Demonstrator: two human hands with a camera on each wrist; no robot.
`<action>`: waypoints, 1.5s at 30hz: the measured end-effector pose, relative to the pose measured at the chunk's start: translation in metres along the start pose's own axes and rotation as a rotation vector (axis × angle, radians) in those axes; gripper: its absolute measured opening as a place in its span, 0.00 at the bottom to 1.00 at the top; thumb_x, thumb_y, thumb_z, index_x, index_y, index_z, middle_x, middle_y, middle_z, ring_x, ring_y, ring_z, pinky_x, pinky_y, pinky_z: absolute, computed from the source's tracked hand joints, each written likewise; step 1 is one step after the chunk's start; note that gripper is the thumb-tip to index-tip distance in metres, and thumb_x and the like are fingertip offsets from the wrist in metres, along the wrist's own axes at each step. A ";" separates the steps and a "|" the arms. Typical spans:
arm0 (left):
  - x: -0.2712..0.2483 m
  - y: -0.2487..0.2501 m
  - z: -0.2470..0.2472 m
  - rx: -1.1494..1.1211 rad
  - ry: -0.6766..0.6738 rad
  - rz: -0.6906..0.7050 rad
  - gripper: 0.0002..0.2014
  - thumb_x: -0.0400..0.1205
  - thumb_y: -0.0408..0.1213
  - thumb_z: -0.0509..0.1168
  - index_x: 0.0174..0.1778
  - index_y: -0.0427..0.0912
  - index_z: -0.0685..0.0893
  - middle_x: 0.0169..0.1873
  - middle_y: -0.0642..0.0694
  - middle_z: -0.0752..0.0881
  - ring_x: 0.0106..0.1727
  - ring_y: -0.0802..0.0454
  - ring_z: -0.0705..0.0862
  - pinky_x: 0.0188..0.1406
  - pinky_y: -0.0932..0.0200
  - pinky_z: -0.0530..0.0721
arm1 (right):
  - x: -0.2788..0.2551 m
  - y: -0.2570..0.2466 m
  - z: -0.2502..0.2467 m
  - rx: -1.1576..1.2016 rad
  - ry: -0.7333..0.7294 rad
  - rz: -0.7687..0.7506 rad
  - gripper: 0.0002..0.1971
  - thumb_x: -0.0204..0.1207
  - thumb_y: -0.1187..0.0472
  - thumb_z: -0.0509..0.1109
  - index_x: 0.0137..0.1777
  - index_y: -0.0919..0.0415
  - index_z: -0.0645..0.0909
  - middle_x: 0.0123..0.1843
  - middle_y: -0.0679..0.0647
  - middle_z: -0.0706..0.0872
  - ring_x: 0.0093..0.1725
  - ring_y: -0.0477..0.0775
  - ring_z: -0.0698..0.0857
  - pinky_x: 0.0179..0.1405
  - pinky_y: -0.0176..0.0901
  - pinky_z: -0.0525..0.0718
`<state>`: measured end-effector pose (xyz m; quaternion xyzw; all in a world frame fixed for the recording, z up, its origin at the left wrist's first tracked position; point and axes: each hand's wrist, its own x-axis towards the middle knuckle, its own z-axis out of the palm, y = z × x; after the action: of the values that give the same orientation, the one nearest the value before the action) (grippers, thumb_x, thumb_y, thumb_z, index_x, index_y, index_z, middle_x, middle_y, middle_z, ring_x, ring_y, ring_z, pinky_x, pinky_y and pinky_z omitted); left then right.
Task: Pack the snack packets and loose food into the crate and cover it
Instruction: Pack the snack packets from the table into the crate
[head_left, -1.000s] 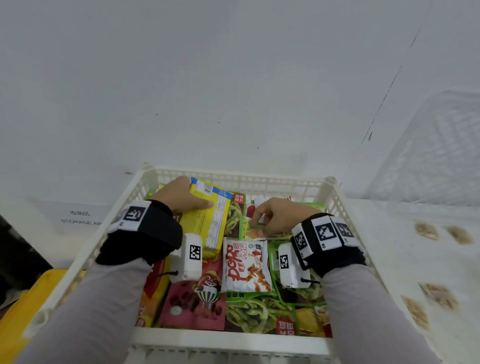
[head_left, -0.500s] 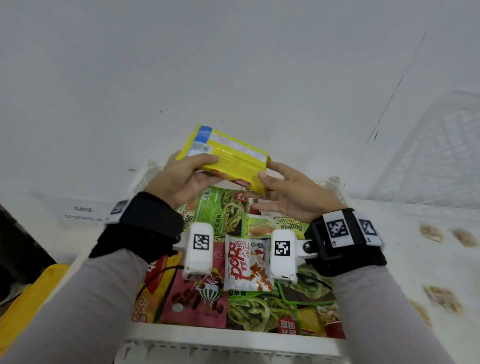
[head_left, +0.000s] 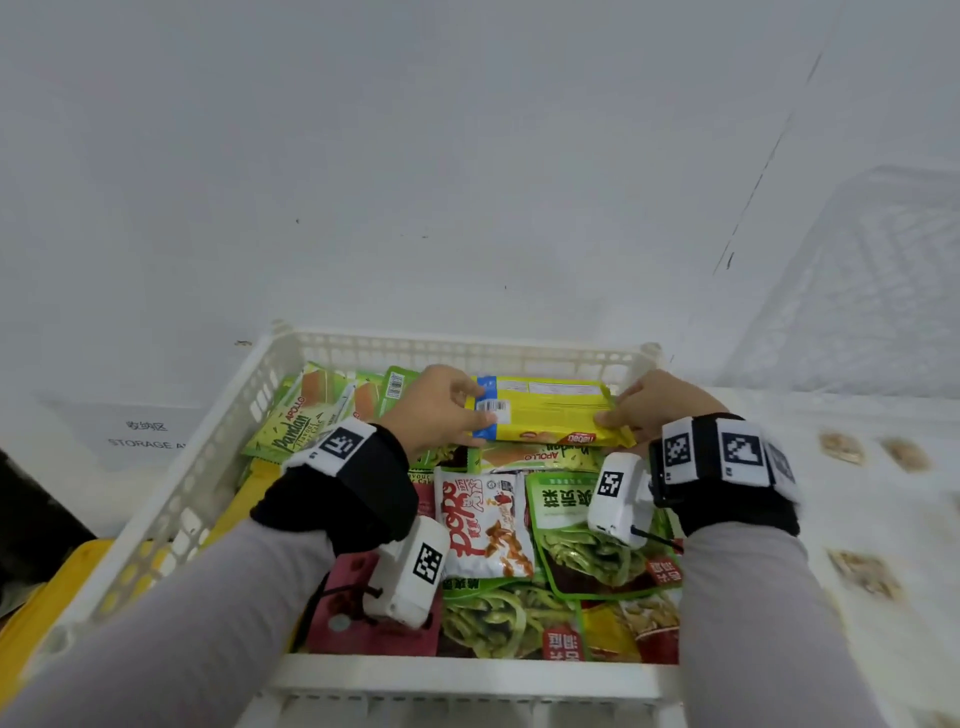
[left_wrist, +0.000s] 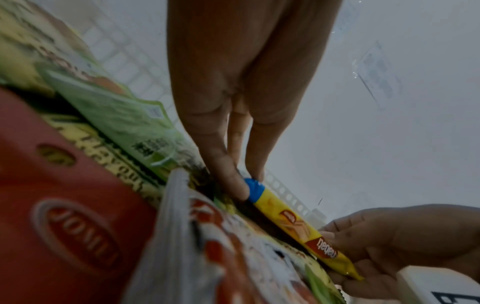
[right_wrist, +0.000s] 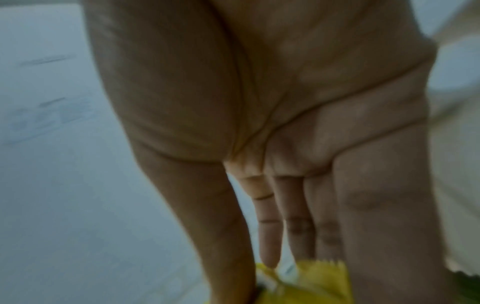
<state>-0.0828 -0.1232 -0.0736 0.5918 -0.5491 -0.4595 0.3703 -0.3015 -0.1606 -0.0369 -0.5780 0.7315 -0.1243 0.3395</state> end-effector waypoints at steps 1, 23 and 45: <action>0.000 -0.001 0.001 0.063 -0.025 0.006 0.23 0.75 0.24 0.72 0.66 0.29 0.76 0.55 0.35 0.80 0.56 0.40 0.84 0.50 0.52 0.88 | 0.002 0.000 0.001 -0.039 0.040 -0.002 0.18 0.72 0.59 0.77 0.56 0.69 0.79 0.54 0.63 0.84 0.54 0.61 0.84 0.58 0.51 0.82; -0.006 -0.001 -0.040 1.230 -0.395 -0.233 0.59 0.68 0.69 0.65 0.81 0.49 0.34 0.81 0.35 0.36 0.82 0.38 0.39 0.79 0.39 0.46 | -0.010 -0.032 0.067 -0.819 -0.264 -0.282 0.58 0.62 0.24 0.65 0.80 0.40 0.30 0.83 0.61 0.30 0.80 0.75 0.36 0.75 0.77 0.54; -0.017 0.025 -0.050 0.724 -0.287 0.074 0.28 0.75 0.56 0.65 0.69 0.47 0.78 0.68 0.45 0.80 0.65 0.50 0.79 0.68 0.53 0.73 | -0.042 -0.021 0.011 -0.131 -0.107 -0.468 0.32 0.78 0.51 0.68 0.80 0.55 0.63 0.81 0.51 0.64 0.80 0.52 0.63 0.74 0.42 0.63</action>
<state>-0.0427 -0.1128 -0.0327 0.5936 -0.7430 -0.3004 0.0732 -0.2742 -0.1252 -0.0184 -0.7582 0.5651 -0.1212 0.3018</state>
